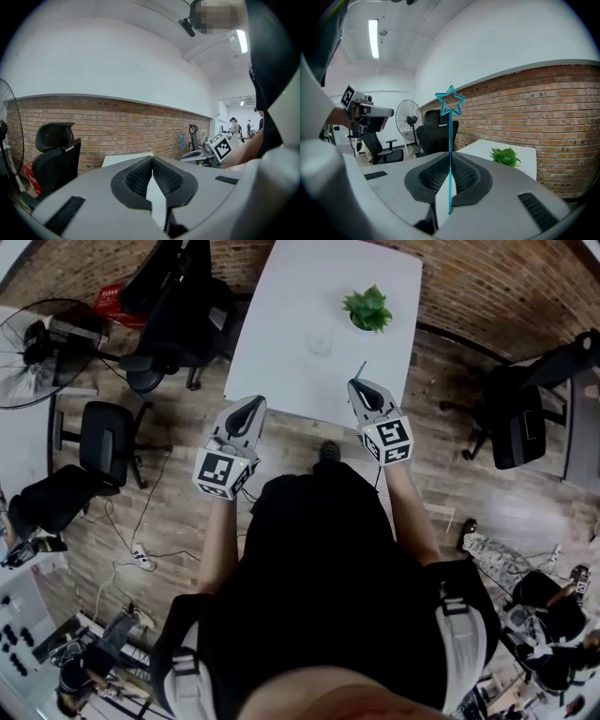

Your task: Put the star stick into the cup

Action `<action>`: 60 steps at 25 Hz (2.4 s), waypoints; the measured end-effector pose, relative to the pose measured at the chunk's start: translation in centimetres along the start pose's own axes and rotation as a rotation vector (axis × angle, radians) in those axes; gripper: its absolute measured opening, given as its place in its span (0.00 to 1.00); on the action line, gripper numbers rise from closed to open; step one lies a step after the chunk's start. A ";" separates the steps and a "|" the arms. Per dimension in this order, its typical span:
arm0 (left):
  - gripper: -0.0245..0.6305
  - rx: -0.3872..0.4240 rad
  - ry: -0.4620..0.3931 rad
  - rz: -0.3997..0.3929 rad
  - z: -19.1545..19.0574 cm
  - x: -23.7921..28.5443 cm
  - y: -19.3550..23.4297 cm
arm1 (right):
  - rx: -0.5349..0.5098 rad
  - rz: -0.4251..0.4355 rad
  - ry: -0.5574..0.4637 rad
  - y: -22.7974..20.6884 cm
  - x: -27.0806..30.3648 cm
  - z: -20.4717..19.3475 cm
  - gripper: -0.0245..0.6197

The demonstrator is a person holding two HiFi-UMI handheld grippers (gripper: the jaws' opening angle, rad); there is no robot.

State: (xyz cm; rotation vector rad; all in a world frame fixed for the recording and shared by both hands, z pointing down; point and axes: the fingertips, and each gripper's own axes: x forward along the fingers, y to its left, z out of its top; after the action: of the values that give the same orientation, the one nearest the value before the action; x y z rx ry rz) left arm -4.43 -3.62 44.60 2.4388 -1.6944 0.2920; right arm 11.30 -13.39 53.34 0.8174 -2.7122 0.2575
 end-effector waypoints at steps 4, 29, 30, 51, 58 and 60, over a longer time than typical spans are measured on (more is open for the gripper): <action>0.07 -0.003 -0.026 0.047 1.3 1.8 1.0 | -0.024 0.028 0.019 -2.2 0.9 0.1 0.05; 0.07 0.080 -0.039 -0.315 2.0 9.7 10.0 | 0.083 -0.335 -0.017 -5.6 6.6 1.9 0.05; 0.07 0.079 -0.039 -0.328 1.9 9.8 10.4 | 0.081 -0.347 -0.016 -5.4 6.8 2.0 0.05; 0.07 0.084 -0.043 -0.380 1.5 10.7 16.0 | 0.060 -0.340 -0.066 -5.0 15.4 5.7 0.05; 0.07 0.071 -0.021 -0.332 0.6 9.9 17.9 | 0.089 -0.320 -0.052 -5.4 17.6 4.1 0.05; 0.07 0.067 -0.010 -0.318 0.0 9.5 18.4 | 0.094 -0.317 -0.046 -5.5 18.1 3.5 0.05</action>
State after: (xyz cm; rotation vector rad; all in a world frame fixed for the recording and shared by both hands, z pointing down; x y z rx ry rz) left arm -18.40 -18.63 47.24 2.7090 -1.2889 0.2982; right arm -0.81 -28.01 56.52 1.2758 -2.5759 0.2989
